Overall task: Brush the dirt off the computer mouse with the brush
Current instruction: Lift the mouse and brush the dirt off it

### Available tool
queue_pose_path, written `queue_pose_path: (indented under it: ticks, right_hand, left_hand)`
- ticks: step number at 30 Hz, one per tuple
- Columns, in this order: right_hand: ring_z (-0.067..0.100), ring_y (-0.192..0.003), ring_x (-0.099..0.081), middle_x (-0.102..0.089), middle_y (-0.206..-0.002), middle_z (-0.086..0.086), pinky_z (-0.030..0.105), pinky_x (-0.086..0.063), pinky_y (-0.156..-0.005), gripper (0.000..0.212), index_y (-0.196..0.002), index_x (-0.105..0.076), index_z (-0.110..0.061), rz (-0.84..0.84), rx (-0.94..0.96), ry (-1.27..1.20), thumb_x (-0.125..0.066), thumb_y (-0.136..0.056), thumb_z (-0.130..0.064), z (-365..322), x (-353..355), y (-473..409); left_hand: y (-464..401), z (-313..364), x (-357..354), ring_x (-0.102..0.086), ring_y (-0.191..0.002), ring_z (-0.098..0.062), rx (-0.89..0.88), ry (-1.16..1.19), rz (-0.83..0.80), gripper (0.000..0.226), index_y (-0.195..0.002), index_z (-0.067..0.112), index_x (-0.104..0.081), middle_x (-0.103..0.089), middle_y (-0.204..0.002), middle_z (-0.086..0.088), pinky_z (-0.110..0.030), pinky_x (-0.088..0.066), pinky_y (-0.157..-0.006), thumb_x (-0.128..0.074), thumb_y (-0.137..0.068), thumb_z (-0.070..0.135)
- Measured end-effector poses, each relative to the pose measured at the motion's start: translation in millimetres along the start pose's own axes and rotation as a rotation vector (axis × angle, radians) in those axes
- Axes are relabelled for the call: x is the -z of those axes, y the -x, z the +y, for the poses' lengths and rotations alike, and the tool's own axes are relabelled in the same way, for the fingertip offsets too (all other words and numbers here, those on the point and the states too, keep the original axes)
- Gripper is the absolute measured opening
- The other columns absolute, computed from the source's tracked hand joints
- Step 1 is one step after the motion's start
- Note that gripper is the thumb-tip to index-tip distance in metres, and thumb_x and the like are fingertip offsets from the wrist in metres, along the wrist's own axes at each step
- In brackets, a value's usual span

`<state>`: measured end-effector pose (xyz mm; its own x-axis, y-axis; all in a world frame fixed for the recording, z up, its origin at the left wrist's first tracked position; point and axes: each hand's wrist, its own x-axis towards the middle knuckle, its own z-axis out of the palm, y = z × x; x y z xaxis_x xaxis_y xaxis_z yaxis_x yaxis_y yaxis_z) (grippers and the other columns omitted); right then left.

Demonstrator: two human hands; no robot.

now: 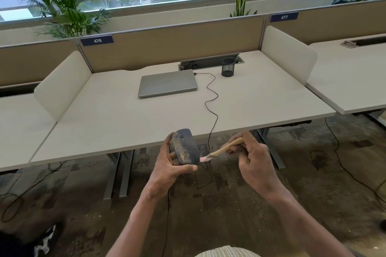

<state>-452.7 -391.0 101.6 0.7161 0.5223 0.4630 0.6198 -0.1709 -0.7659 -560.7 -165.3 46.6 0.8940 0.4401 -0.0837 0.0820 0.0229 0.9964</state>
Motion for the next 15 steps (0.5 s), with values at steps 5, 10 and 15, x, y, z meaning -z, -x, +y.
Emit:
queue_pose_path:
  ticks: [5,10,15]
  right_hand:
    - [0.009,-0.084,-0.072,-0.071,-0.088,0.0,0.031,-0.062,-0.073,0.031,-0.099,-0.057,-0.011,0.037,0.008,-0.037,-0.054,-0.088,0.017,-6.9,2.4,-10.3]
    - [0.011,-0.085,-0.073,-0.072,-0.091,0.003,0.032,-0.063,-0.075,0.028,-0.104,-0.057,-0.007,0.138,-0.011,-0.064,-0.053,-0.09,0.016,-4.9,-0.6,-31.6]
    - [0.011,-0.086,-0.072,-0.07,-0.09,0.0,0.031,-0.062,-0.076,0.031,-0.102,-0.058,-0.009,0.043,-0.013,-0.057,-0.052,-0.089,0.019,-7.6,3.5,-24.8]
  left_hand:
    - [-2.1,1.9,-6.4,-0.072,-0.116,-0.023,0.009,-0.008,-0.033,0.137,-0.157,0.042,-0.025,-0.06,-0.137,-0.011,-0.047,-0.058,-0.101,-0.101,-0.046,0.017]
    - [-1.2,2.5,-12.5,-0.07,-0.119,-0.033,0.033,-0.01,-0.079,0.138,-0.157,0.044,-0.024,-0.058,-0.141,-0.02,-0.057,-0.056,-0.102,-0.103,-0.046,0.02]
    - [-1.4,1.7,-8.8,-0.068,-0.121,-0.037,0.032,-0.004,-0.043,0.14,-0.153,0.051,-0.028,-0.057,-0.141,-0.023,-0.061,-0.054,-0.102,-0.107,-0.041,0.028]
